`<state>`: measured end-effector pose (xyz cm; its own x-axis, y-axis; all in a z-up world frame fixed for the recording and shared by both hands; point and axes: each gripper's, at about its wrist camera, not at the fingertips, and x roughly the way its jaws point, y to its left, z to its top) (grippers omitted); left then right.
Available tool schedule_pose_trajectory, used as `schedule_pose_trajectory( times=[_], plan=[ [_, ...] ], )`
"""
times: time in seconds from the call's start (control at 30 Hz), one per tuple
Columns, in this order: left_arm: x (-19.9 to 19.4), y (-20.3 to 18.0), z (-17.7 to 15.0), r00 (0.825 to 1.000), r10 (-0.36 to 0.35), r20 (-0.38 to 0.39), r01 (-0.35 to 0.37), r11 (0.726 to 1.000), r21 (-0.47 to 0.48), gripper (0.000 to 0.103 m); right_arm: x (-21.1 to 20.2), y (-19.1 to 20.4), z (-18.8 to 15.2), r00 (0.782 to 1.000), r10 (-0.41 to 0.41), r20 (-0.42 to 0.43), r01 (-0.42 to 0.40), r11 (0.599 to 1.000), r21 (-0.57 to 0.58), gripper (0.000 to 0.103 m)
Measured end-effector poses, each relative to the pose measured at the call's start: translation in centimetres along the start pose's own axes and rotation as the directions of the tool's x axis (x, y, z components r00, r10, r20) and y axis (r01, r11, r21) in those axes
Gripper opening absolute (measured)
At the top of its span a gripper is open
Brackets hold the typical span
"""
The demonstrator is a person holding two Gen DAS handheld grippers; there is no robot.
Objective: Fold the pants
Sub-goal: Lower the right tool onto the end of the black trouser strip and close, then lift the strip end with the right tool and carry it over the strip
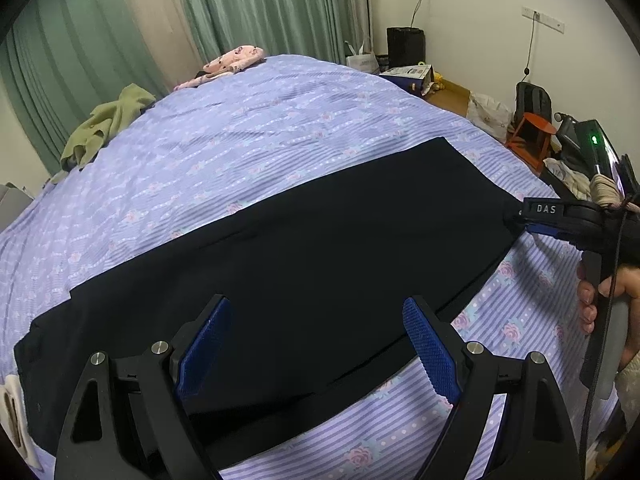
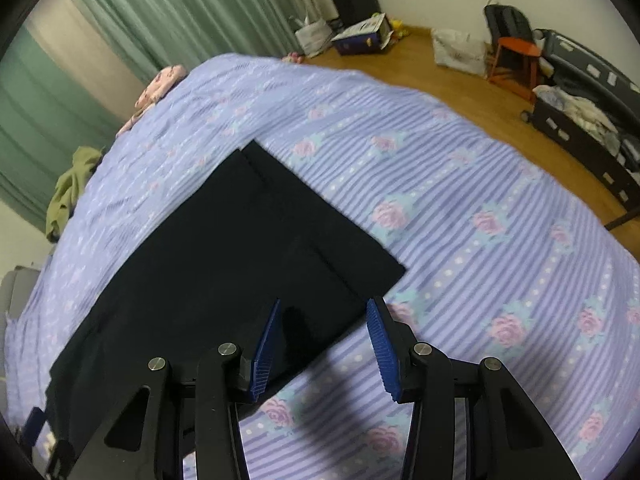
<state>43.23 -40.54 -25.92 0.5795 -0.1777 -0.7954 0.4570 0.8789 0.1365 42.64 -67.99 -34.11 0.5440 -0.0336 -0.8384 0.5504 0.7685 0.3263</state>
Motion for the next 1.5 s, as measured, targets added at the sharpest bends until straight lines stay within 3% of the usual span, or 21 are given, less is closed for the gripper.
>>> schedule_pose_trajectory(
  times=[0.2,0.33,0.37,0.53,0.57,0.6,0.8,0.9,1.03,1.13,1.2,1.23,1.33,1.5],
  plan=[
    [0.1,0.3,0.1,1.0,0.009,-0.003,-0.009,1.0,-0.003,0.088,-2.2,1.8,0.5,0.996,0.015,0.086,-0.009,0.998,-0.069,0.046],
    [0.1,0.4,0.1,1.0,0.014,-0.004,-0.014,1.0,-0.01,0.088,-0.4,1.0,0.9,0.999,0.028,0.036,-0.026,0.999,-0.039,0.044],
    [0.1,0.4,0.0,1.0,0.014,-0.004,-0.014,1.0,-0.008,0.088,0.2,0.5,0.8,0.999,0.037,0.021,-0.037,0.999,-0.017,0.038],
    [0.1,0.2,-0.3,1.0,0.012,-0.011,-0.012,1.0,0.003,0.088,1.1,-0.1,0.4,0.999,0.04,-0.004,-0.04,0.999,0.029,0.031],
    [0.1,0.2,-0.3,1.0,0.011,-0.013,-0.011,1.0,0.003,0.088,1.1,0.1,0.5,1.0,0.029,-0.004,-0.028,0.999,0.015,0.016],
    [0.1,0.2,-0.3,1.0,0.01,-0.014,-0.01,1.0,0.003,0.088,0.8,0.4,0.8,1.0,0.028,0.002,-0.028,1.0,0.0,0.009],
    [-0.2,0.3,-0.1,1.0,0.003,-0.002,-0.003,1.0,-0.001,0.088,-1.4,2.3,2.9,0.985,-0.122,0.122,0.137,0.983,-0.124,0.006],
    [-0.2,0.4,-0.2,1.0,-0.002,-0.006,0.002,1.0,-0.007,0.088,-0.6,1.0,3.5,0.991,-0.108,0.074,0.114,0.99,-0.085,0.006],
    [-0.2,0.2,-0.4,1.0,0.001,-0.01,-0.001,1.0,0.005,0.088,1.2,0.6,2.6,0.984,-0.173,0.029,0.175,0.976,-0.128,0.006],
    [-0.1,0.2,-0.5,1.0,0.006,-0.014,-0.005,1.0,0.009,0.088,0.6,0.4,2.0,0.981,-0.189,0.053,0.194,0.975,-0.113,0.015],
    [0.0,0.3,-0.5,1.0,0.007,-0.013,-0.007,1.0,0.001,0.088,-0.9,0.2,1.8,0.968,-0.231,0.094,0.239,0.967,-0.088,0.046],
    [0.1,0.4,-0.5,1.0,0.008,-0.015,-0.008,1.0,-0.005,0.088,-1.7,0.1,1.7,0.965,-0.237,0.115,0.246,0.966,-0.075,0.049],
    [0.5,0.7,-0.4,1.0,0.007,-0.026,-0.007,1.0,-0.022,0.088,-3.6,-0.2,1.1,0.981,-0.14,0.137,0.148,0.988,-0.048,0.05],
    [0.7,0.8,-0.5,1.0,0.01,-0.029,-0.011,1.0,-0.017,0.088,-1.6,-0.6,-0.1,1.0,-0.008,0.021,0.008,1.0,0.009,0.05]
  ],
)
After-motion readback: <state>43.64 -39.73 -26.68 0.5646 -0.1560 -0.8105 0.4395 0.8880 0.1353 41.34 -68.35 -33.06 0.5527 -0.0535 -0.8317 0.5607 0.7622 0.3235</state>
